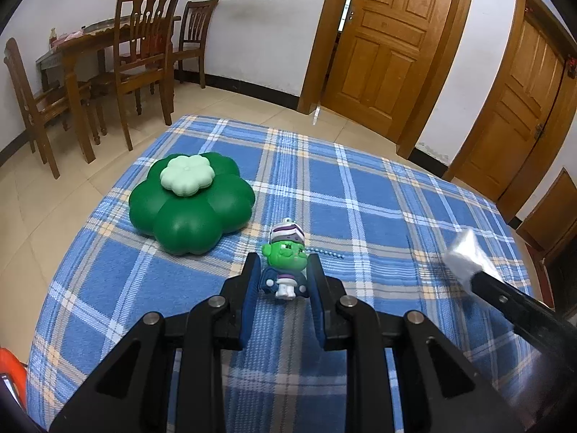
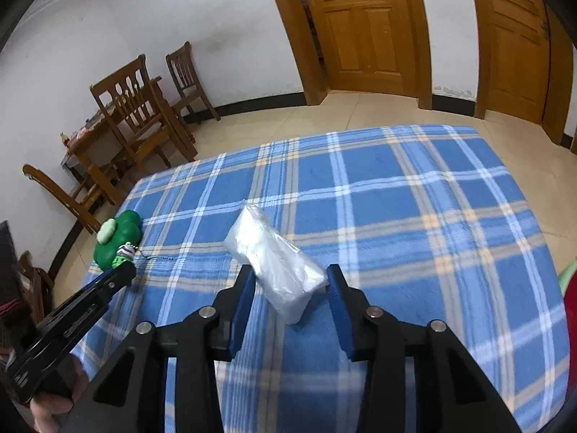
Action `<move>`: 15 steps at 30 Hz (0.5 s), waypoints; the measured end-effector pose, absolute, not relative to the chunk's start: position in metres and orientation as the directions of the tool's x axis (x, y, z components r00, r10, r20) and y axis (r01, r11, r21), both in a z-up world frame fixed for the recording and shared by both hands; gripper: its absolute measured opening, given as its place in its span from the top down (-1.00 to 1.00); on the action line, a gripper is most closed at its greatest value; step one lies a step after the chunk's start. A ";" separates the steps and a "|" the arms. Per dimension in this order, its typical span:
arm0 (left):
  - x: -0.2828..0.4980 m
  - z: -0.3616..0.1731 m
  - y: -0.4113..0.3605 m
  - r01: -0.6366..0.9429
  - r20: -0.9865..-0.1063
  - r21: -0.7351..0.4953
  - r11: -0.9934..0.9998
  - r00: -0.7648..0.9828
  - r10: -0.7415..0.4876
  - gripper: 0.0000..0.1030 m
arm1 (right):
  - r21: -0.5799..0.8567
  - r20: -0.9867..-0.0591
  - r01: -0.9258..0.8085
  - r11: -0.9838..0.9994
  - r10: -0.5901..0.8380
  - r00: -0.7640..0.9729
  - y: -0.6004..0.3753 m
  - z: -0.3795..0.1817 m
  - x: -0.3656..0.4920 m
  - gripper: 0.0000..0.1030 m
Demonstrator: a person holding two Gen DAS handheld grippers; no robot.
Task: Collect trash
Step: 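Carry the white plastic bag over the red bucket with the right gripper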
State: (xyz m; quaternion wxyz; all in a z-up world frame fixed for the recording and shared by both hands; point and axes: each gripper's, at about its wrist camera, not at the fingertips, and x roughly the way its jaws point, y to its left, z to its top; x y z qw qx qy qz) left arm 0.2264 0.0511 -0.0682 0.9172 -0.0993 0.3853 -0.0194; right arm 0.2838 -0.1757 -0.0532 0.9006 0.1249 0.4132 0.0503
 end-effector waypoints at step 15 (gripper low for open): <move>0.224 -0.065 0.050 -0.035 -0.692 -0.200 0.979 0.712 -0.116 0.50 | 0.267 -0.675 0.123 0.956 0.095 0.732 -0.233 -0.014 0.201 0.16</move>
